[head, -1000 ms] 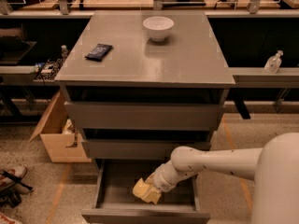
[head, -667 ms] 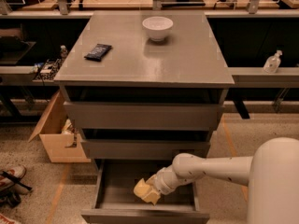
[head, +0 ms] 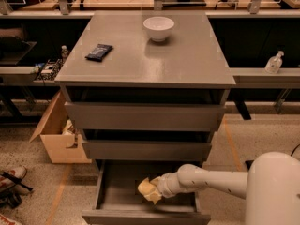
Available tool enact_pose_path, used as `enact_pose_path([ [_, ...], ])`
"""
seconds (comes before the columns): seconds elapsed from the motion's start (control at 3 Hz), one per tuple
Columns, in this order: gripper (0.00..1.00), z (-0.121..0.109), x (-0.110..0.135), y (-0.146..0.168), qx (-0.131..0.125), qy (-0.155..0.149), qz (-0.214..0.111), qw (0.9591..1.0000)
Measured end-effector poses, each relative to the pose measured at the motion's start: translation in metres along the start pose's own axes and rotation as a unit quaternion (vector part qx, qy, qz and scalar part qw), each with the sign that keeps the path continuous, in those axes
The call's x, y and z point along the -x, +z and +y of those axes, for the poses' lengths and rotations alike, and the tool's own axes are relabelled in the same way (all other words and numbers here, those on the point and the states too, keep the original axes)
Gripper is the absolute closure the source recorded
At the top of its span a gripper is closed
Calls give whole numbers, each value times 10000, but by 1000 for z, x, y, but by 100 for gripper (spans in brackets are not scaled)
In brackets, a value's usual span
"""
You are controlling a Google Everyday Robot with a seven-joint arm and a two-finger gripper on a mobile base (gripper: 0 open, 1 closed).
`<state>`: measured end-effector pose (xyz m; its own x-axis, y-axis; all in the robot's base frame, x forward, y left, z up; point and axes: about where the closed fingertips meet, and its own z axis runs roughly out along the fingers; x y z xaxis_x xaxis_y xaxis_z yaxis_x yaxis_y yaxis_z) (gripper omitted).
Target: Place sponge into bottom drawer
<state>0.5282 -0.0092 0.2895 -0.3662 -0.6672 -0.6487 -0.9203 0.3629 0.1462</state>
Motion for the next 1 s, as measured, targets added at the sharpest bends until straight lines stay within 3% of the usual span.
enact_pose_path([
  [0.67,100,-25,-26,32,-285,643,-564,9959],
  [1.0,100,-34,-32,45,-416,969,-651,9923],
])
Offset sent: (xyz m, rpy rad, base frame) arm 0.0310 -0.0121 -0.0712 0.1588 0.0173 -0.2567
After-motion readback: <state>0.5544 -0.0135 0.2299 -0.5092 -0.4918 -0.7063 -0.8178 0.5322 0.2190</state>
